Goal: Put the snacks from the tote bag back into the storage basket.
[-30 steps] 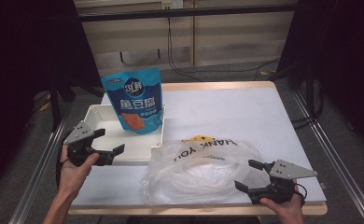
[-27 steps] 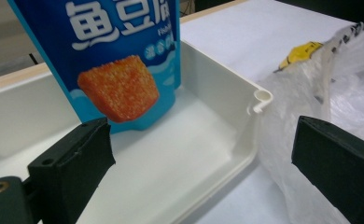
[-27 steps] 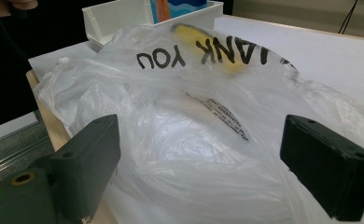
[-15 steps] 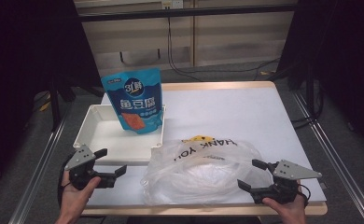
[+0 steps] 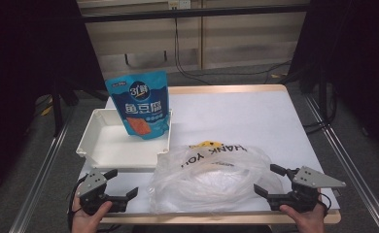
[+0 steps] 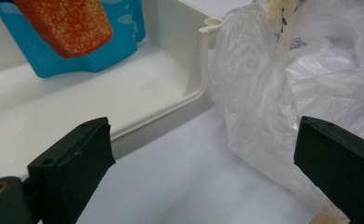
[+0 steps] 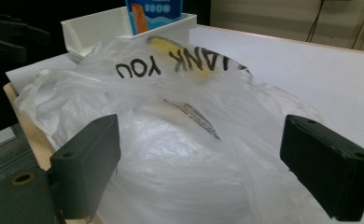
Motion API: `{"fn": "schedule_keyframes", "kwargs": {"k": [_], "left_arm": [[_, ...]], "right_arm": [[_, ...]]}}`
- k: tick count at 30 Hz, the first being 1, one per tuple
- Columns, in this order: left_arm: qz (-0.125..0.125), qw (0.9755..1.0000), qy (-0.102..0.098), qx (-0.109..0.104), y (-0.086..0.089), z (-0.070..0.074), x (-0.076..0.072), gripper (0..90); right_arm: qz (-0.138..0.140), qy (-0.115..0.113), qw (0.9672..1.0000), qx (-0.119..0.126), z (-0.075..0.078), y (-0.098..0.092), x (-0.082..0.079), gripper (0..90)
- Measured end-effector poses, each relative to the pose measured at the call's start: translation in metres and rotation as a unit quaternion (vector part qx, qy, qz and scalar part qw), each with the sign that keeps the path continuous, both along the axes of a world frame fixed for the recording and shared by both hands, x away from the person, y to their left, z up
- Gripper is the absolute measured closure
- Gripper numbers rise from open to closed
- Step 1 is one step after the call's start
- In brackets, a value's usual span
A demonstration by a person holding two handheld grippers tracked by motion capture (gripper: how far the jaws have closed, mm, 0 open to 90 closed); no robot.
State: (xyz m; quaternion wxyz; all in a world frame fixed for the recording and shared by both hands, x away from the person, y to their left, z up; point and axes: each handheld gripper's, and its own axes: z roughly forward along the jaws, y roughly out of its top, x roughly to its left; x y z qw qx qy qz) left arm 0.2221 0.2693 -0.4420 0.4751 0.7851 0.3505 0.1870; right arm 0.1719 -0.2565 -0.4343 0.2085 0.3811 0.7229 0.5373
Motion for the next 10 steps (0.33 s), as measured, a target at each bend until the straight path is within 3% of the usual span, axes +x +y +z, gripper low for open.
{"fn": "schedule_keyframes", "kwargs": {"k": [4,6,8,10], "left_arm": [[-0.001,0.9997,0.009,-0.023,-0.002,-0.004,0.002,5.2],[-0.001,0.9999,0.003,-0.017,-0.004,-0.005,0.004,5.0],[0.000,0.9998,0.007,-0.021,-0.004,-0.004,0.007,4.6],[0.003,0.9999,0.009,-0.010,-0.003,-0.006,0.009,4.0]], "right_arm": [[-0.020,-0.002,0.9998,0.002,0.000,-0.010,-0.002,12.0],[-0.025,0.000,0.9997,0.006,-0.002,-0.013,-0.001,12.0],[-0.032,0.004,0.9995,0.008,-0.003,-0.015,0.001,11.8],[-0.034,0.005,0.9994,0.005,-0.003,-0.016,0.003,11.7]]}}
